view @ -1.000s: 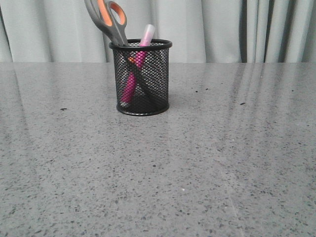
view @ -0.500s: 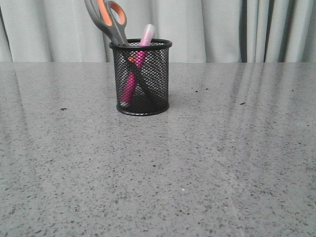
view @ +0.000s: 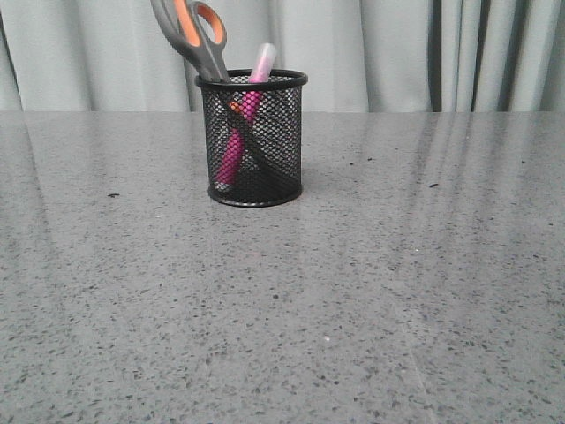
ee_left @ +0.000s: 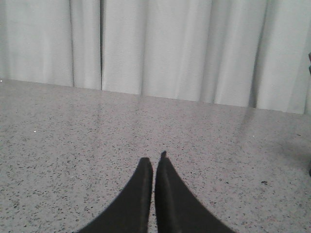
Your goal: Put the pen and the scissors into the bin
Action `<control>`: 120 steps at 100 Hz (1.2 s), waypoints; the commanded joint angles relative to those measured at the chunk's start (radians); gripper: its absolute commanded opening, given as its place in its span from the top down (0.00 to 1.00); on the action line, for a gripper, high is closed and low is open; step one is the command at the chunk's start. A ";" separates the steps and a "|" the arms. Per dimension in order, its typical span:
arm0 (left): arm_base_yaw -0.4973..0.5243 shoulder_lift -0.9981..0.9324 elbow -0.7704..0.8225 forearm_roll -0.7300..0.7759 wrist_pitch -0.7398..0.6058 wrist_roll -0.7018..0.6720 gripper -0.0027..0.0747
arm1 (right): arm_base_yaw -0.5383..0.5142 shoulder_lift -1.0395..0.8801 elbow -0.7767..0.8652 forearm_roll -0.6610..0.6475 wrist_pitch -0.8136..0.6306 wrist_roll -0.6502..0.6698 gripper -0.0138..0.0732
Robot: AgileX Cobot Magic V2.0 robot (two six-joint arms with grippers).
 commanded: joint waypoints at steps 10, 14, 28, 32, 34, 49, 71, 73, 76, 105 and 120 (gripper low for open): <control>0.002 -0.033 0.023 -0.009 -0.071 -0.006 0.99 | -0.009 0.013 -0.025 -0.095 -0.060 -0.009 0.90; 0.002 -0.033 0.023 -0.009 -0.071 -0.006 0.99 | -0.027 0.013 -0.023 -0.095 -0.054 -0.009 0.90; 0.002 -0.033 0.023 -0.009 -0.071 -0.006 0.99 | -0.164 0.013 0.011 -0.079 -0.060 -0.005 0.90; 0.002 -0.033 0.023 -0.009 -0.071 -0.006 0.99 | -0.210 0.013 0.026 -0.065 -0.064 -0.005 0.90; 0.002 -0.033 0.023 -0.009 -0.071 -0.006 0.99 | -0.232 0.013 0.036 -0.060 -0.069 -0.005 0.90; 0.002 -0.033 0.023 -0.009 -0.071 -0.006 0.99 | -0.328 0.011 0.122 -0.043 -0.104 -0.005 0.90; 0.002 -0.033 0.023 -0.009 -0.071 -0.006 0.99 | -0.330 -0.105 0.206 -0.059 -0.072 -0.007 0.90; 0.002 -0.033 0.023 -0.009 -0.071 -0.006 0.99 | -0.330 -0.115 0.206 -0.063 -0.065 -0.007 0.90; 0.002 -0.033 0.023 -0.009 -0.071 -0.006 0.99 | -0.330 -0.129 0.206 -0.073 -0.059 -0.009 0.90; 0.002 -0.031 0.023 -0.009 -0.071 -0.006 0.99 | -0.330 -0.125 0.206 -0.122 -0.033 -0.011 0.90; 0.002 -0.031 0.023 -0.009 -0.071 -0.006 0.99 | -0.330 -0.125 0.206 -0.127 -0.039 -0.011 0.90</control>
